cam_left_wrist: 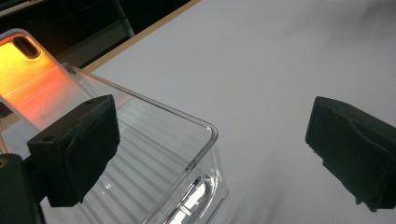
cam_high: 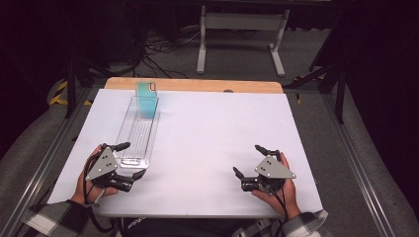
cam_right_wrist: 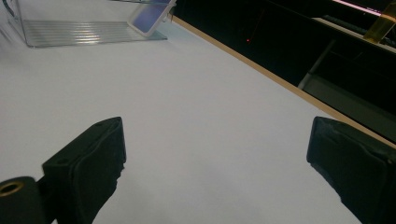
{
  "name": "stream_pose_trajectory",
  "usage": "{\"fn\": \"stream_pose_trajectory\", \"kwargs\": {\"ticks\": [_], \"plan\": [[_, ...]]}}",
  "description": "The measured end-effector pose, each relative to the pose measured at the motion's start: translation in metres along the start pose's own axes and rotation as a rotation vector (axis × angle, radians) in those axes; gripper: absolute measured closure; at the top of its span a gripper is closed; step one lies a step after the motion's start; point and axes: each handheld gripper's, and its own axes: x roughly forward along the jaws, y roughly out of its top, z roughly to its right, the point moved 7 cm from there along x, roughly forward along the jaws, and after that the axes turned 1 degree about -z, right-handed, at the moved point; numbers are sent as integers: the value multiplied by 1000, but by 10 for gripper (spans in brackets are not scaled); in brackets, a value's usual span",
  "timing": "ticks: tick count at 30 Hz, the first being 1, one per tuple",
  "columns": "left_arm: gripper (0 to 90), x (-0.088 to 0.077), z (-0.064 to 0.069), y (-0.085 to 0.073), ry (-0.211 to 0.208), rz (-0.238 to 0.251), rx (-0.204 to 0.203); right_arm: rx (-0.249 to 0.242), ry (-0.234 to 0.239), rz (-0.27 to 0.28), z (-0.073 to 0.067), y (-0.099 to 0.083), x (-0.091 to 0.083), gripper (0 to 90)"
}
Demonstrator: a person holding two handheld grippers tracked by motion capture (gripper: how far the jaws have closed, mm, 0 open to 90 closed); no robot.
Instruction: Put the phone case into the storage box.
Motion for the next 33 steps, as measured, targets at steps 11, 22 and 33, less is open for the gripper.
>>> {"fn": "stream_pose_trajectory", "kwargs": {"ticks": [11,22,33], "plan": [[36,0,1,1,9,-3,18,-5,6,-6,-2,-1,1,49],[37,-1,1,1,10,3,2,4,7,-12,-1,-3,3,52],[38,-3,-1,3,17,15,1,11,13,-35,0,-8,8,50]]}}
